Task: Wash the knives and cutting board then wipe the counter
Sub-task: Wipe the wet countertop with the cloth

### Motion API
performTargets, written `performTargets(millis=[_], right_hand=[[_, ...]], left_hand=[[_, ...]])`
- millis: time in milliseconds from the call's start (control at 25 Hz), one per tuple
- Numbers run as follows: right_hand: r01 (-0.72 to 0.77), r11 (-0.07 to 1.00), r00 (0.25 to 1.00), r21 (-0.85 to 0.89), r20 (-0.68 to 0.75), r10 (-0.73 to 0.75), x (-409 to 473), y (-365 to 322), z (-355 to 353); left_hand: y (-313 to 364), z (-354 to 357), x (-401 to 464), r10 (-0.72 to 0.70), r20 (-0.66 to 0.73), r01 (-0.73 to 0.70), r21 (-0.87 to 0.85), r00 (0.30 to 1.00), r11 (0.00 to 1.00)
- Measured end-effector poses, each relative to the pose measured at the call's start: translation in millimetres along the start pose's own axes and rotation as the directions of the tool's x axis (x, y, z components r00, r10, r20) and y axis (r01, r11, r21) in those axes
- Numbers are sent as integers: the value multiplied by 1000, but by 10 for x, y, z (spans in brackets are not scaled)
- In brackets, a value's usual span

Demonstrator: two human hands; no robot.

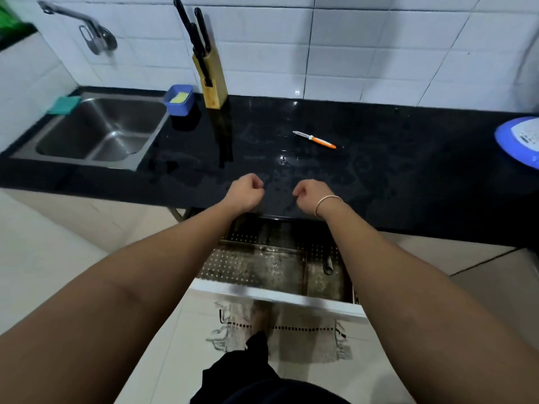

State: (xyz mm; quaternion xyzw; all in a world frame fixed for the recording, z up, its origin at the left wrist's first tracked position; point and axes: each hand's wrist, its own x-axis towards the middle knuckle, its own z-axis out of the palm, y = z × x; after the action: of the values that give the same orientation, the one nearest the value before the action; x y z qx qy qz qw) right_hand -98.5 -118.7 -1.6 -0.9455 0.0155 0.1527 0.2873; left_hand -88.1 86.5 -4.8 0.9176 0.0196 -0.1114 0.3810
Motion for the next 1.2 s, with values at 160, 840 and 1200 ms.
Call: performTargets(millis=[160,840,1200], right_hand=[[-74,997,992,-35,-101,70,796,54,-192],[-246,843,952,-479,-283,117,2232,268,-353],[78,996,993,36,-94,-74,1009,-98,35]], left_hand=[[69,41,969,76,106,-88,113,992,990],[8,264,2010,242,269,-356,567,932,743],[-228,25,768,364,108,-377,382,925,844]])
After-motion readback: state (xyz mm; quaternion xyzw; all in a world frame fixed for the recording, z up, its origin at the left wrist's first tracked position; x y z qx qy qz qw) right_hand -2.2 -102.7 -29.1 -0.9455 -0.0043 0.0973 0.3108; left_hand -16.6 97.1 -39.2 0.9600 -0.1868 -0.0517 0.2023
